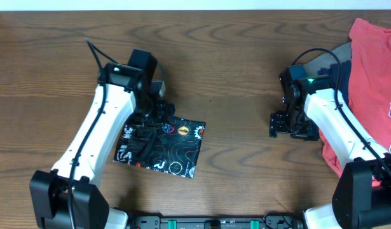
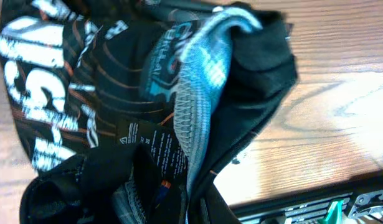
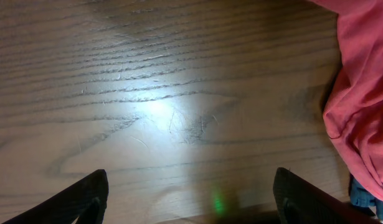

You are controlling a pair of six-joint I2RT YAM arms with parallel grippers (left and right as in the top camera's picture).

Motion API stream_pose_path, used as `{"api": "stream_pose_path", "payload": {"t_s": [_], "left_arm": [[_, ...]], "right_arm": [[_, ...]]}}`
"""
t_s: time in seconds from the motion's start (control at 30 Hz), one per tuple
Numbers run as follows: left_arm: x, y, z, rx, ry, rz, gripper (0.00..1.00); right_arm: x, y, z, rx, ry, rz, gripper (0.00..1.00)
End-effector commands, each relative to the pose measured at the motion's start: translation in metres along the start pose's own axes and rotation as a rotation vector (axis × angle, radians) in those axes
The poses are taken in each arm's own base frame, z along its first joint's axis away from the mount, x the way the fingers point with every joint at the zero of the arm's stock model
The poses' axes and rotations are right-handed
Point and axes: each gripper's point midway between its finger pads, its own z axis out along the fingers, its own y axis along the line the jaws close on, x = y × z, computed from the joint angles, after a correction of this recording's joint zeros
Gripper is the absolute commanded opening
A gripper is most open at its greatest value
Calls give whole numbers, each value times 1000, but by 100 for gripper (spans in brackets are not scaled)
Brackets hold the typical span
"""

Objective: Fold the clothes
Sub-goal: 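Fold the strip's left end rightward over the center with the left gripper, then move the right gripper in and grasp the folded bundle's right side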

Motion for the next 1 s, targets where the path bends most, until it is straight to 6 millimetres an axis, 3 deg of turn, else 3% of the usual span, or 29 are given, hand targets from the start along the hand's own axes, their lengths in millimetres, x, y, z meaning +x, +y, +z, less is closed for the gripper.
{"api": "stream_pose_path", "payload": {"t_s": [0.0, 0.53, 0.6, 0.63, 0.67, 0.8, 0.87, 0.97], "left_arm": [[4, -12, 5, 22, 1, -4, 6], [5, -41, 28, 18, 26, 22, 7], [6, -44, 29, 19, 23, 11, 14], [6, -46, 29, 19, 24, 5, 25], [7, -47, 29, 22, 26, -1, 29], [12, -60, 28, 96, 52, 9, 32], [12, -60, 26, 107, 56, 36, 32], [7, -52, 17, 110, 42, 41, 32]], "right_arm": [[1, -2, 1, 0, 6, -2, 83], [1, -3, 1, 0, 8, -3, 83], [1, -3, 1, 0, 8, -3, 83], [1, -3, 1, 0, 8, -3, 83], [1, -2, 1, 0, 7, -2, 83], [0, 0, 1, -11, 2, -3, 85], [0, 6, 1, -49, 4, -28, 85], [0, 36, -3, -214, 5, -149, 84]]}}
